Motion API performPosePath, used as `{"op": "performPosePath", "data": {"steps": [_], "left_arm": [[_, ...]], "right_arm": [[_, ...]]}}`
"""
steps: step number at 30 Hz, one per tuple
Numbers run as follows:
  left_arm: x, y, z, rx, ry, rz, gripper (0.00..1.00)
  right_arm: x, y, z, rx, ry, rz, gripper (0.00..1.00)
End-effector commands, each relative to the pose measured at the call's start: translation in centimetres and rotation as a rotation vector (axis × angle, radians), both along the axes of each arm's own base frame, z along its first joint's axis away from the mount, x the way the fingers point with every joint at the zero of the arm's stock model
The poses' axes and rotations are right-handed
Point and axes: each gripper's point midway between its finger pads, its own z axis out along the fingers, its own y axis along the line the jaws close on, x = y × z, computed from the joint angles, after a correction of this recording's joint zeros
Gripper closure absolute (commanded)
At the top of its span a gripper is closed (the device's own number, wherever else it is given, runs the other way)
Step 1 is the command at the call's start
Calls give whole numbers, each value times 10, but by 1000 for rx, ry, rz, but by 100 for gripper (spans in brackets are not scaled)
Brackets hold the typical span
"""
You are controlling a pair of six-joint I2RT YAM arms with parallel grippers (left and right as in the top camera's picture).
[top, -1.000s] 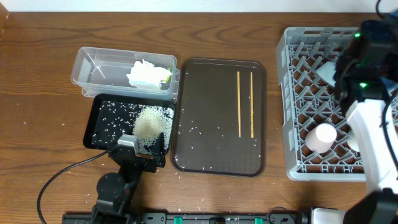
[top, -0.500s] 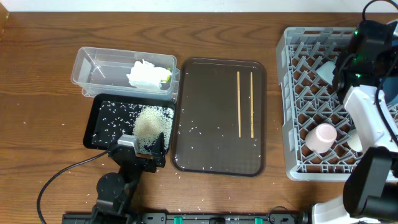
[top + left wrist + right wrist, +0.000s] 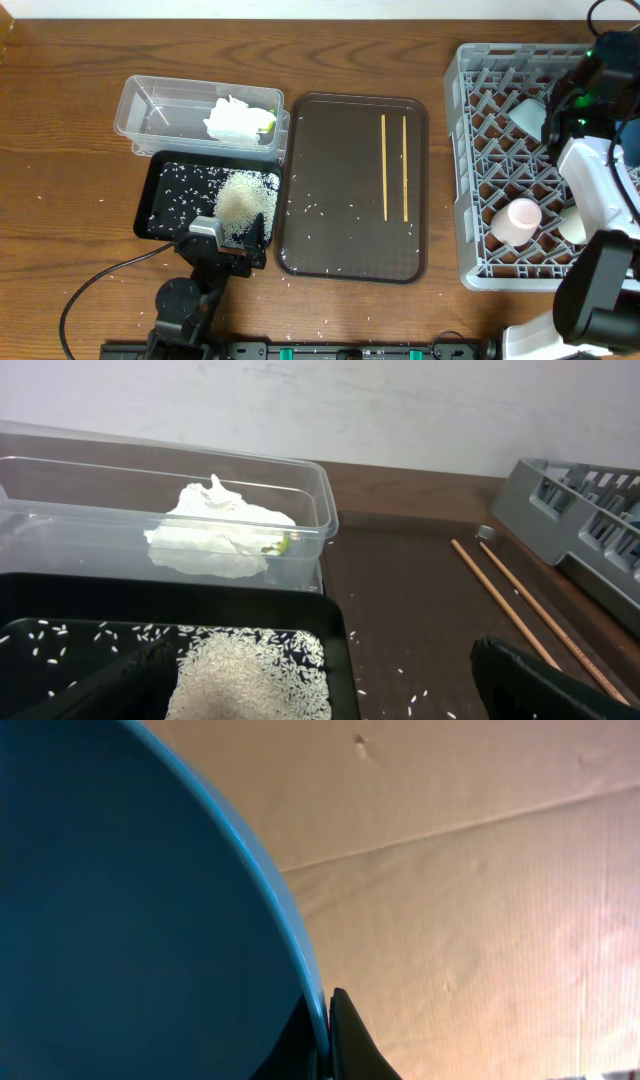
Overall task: Sort waste into correct bins and load items into the dishwasher rack
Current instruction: 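Lift the teal plate and stand it upright in the dish rack, then reach the right gripper to the chopsticks and grasp one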
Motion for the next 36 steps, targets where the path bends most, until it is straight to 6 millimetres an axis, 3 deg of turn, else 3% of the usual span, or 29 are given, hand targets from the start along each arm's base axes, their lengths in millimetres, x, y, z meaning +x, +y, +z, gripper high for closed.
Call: {"op": "performPosePath", "data": {"steps": [1, 6, 10, 12, 15, 16, 21, 25, 29, 36], "left_arm": [[-1, -3, -13, -4, 30, -15, 4], [-1, -3, -13, -4, 29, -15, 4], [-1, -3, -13, -4, 30, -15, 4], [-1, -3, -13, -4, 30, -15, 4], [-1, -3, -12, -5, 29, -15, 4], [-1, -3, -13, -4, 30, -15, 4], [-1, -3, -13, -4, 29, -15, 4], [-1, -3, -13, -4, 30, -15, 4], [-1, -3, -12, -5, 29, -15, 4], [-1, -3, -13, -4, 30, -15, 4]], "right_arm": [[12, -5, -22, 5, 95, 5, 99], [20, -7, -54, 14, 195, -11, 99], [28, 1, -61, 18, 176, 16, 92], [34, 10, -52, 13, 81, 36, 76], [42, 26, -42, 3, 23, 77, 38], [45, 32, -40, 2, 15, 92, 30], [55, 63, -33, 0, 1, 160, 22], [65, 98, -26, -1, -15, 242, 21], [76, 152, -20, 15, -76, 360, 12], [83, 252, -18, 55, -148, 570, 6]]}}
